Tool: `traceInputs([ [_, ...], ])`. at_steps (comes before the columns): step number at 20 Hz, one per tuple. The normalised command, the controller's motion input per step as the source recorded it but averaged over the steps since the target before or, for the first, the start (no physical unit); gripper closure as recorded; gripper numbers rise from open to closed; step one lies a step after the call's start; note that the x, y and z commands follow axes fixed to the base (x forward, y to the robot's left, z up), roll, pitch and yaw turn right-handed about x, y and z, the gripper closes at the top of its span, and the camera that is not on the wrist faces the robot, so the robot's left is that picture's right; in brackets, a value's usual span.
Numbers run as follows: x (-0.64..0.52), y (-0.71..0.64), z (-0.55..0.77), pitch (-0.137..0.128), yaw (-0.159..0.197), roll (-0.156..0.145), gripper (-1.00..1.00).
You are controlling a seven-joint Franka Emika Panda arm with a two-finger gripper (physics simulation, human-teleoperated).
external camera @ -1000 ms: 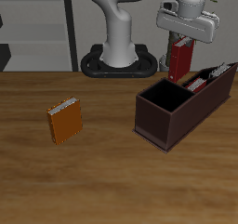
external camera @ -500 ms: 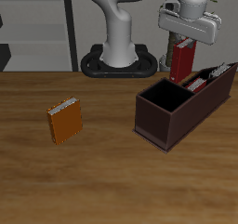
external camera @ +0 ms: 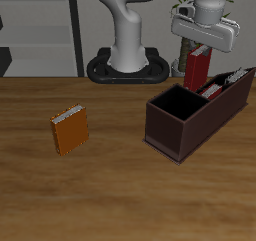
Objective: Place the left red book into the left desk caddy's back compartment and place the striped book into the left desk caddy's left compartment and place the right red book into the left desk caddy's front compartment
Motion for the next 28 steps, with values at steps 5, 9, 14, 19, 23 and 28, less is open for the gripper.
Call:
traceInputs([
  [5, 0.1, -0.03, -0.04, 0.014, -0.011, -0.005, 1.0],
  [9, 0.04, -0.02, -0.07, 0.017, -0.012, -0.008, 1.0],
  [14, 0.04, 0.04, -0.15, 0.02, 0.011, 0.018, 1.0],
  [19, 0.06, 0.04, -0.15, 0.029, -0.002, 0.013, 1.0],
  [23, 0.05, 0.01, -0.12, 0.025, -0.002, 0.009, 1.0],
  [28, 0.02, 0.03, -0.08, 0.019, -0.009, 0.011, 1.0],
])
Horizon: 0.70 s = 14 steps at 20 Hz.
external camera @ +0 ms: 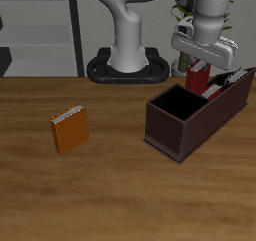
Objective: Place the left red book into the left desk caddy's back compartment and place the striped book into the left desk caddy's left compartment and place the right red book into the left desk caddy's front compartment
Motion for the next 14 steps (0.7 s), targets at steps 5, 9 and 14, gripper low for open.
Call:
traceInputs([
  [5, 0.05, 0.07, -0.11, 0.029, -0.024, 0.022, 1.0],
  [9, 0.05, 0.0, -0.1, 0.017, -0.013, 0.003, 1.0],
  [14, 0.12, 0.02, -0.17, 0.03, 0.003, -0.001, 1.0],
])
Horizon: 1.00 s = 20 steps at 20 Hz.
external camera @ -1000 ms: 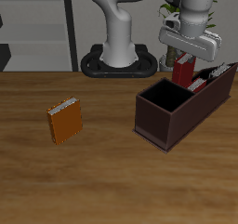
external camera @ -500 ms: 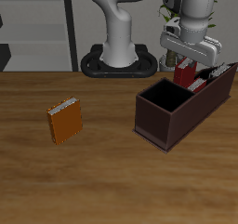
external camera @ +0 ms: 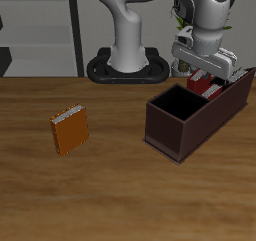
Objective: Place the left red book into the left desk caddy's back compartment and place the striped book into the left desk caddy's left compartment and place the right red book into the left desk caddy's front compartment
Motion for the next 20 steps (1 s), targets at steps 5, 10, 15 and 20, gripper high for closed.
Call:
traceInputs([
  [5, 0.08, 0.04, -0.18, 0.039, 0.002, 0.016, 1.0],
  [10, -0.03, 0.08, -0.08, 0.034, 0.008, 0.037, -1.0],
  [15, -0.03, -0.04, 0.05, 0.011, -0.006, -0.003, -1.0],
  [20, -0.05, -0.02, 0.1, -0.021, 0.023, 0.006, -1.0],
])
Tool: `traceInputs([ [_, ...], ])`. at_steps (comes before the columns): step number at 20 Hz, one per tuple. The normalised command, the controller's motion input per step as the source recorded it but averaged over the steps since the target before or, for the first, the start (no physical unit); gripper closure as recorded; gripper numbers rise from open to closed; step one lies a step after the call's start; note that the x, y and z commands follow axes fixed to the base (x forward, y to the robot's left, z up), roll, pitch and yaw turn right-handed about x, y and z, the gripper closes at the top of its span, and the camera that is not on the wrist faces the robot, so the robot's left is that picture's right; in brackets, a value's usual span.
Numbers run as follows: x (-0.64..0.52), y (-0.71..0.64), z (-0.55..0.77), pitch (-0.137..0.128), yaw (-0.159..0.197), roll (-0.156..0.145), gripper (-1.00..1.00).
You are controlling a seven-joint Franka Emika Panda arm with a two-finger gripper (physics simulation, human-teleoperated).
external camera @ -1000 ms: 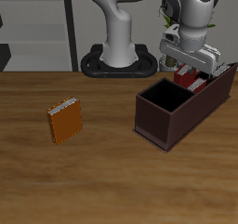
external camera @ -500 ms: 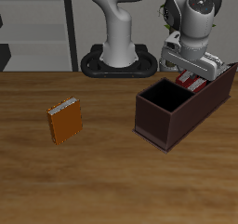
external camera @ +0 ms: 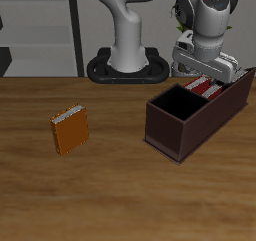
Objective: Place the left red book into the left desk caddy's back compartment and place the striped book into the left desk caddy's left compartment and place the right red book into the left desk caddy's front compartment
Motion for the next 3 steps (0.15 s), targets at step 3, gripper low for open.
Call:
traceInputs([
  [3, -0.07, -0.02, 0.14, -0.021, 0.013, -0.004, -1.0],
])
